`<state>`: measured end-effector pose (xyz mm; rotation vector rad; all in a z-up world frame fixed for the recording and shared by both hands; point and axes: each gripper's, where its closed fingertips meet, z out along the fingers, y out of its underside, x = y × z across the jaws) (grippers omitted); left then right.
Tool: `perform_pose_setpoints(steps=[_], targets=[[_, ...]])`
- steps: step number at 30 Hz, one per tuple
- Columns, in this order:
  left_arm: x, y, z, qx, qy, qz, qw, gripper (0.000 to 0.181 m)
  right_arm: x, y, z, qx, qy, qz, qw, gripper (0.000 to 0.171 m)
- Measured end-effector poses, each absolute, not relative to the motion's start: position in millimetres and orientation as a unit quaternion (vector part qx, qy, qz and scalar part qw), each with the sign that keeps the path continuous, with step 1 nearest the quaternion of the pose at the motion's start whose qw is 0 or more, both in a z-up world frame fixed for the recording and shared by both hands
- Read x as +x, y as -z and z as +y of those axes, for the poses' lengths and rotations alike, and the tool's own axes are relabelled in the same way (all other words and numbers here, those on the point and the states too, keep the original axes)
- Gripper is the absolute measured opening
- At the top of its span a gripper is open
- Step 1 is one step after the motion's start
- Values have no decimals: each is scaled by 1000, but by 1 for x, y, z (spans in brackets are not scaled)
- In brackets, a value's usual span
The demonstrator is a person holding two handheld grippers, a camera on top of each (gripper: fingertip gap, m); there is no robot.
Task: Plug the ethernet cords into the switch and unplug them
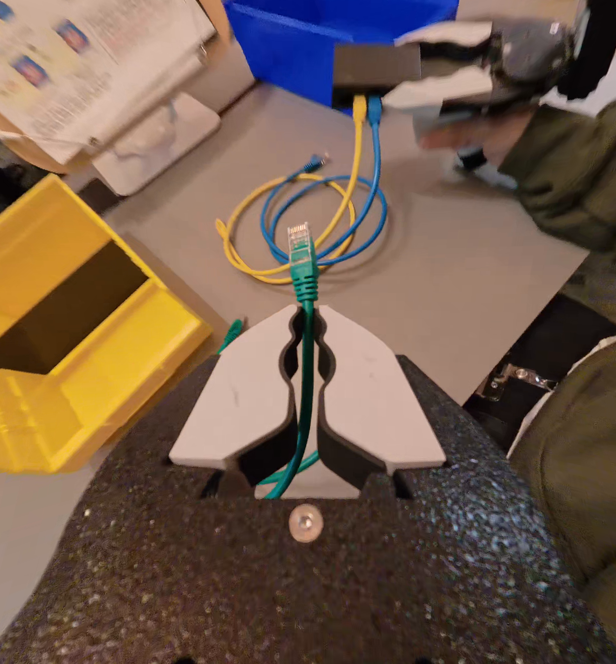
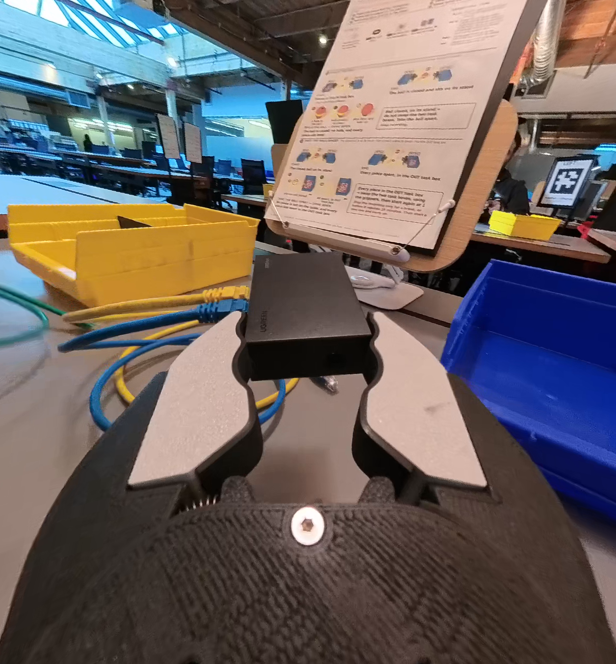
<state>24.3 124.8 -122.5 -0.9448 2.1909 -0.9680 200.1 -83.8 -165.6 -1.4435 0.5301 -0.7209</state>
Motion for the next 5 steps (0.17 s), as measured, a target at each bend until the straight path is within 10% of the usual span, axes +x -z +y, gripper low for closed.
perform_pose_setpoints(steps=[5], targets=[[63,162,104,-346,312,841,276,5,186,167,-58,-652,286,207,671,62]])
